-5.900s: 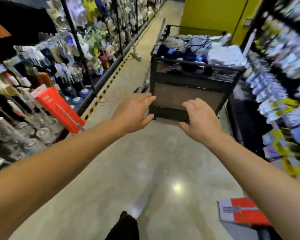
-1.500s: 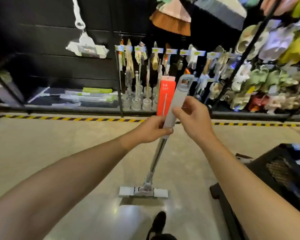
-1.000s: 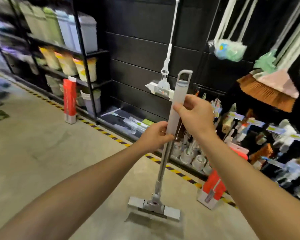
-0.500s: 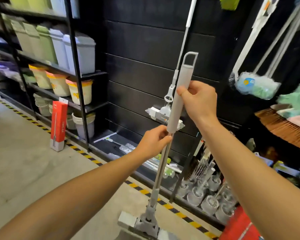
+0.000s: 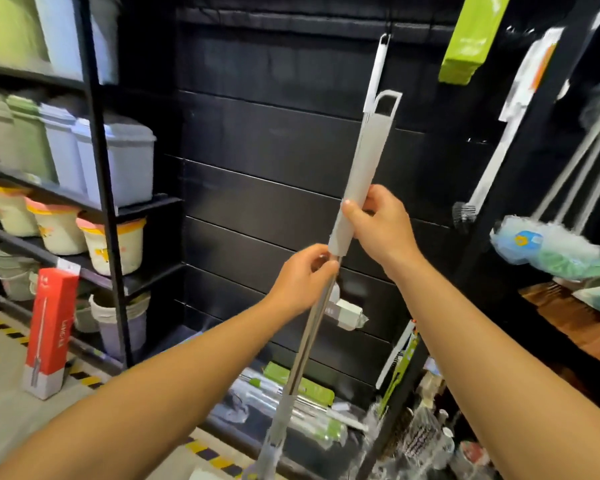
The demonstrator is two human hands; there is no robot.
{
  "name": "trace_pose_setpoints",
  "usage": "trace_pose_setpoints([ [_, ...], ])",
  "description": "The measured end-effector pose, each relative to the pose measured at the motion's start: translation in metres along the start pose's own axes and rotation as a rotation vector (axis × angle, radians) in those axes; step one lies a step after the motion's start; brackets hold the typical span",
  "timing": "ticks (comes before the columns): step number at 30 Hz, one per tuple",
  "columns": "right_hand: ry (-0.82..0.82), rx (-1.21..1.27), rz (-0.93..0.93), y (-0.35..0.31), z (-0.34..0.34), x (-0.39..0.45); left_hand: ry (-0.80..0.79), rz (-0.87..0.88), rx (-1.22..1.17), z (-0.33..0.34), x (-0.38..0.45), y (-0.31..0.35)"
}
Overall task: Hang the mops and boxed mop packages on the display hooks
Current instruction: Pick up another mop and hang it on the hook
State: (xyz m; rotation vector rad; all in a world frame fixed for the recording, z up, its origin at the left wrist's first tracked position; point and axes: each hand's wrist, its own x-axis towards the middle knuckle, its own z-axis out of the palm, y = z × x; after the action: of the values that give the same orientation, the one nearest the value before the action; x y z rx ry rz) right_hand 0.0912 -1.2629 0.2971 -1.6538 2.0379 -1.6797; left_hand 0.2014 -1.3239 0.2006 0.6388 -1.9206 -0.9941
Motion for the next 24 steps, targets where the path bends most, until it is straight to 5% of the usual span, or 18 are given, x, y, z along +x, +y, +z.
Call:
trace_pose_setpoints([
  [14, 0.176, 0.069, -0.086, -0.005, 0.05, 0.197, 0.041, 0.121, 0.106, -0.052, 0.212, 0.001],
  [24, 0.318, -0.075, -0.169, -0.017, 0.066, 0.313, -0.002, 0.194, -0.057, -0.068, 0.335, 0.002],
])
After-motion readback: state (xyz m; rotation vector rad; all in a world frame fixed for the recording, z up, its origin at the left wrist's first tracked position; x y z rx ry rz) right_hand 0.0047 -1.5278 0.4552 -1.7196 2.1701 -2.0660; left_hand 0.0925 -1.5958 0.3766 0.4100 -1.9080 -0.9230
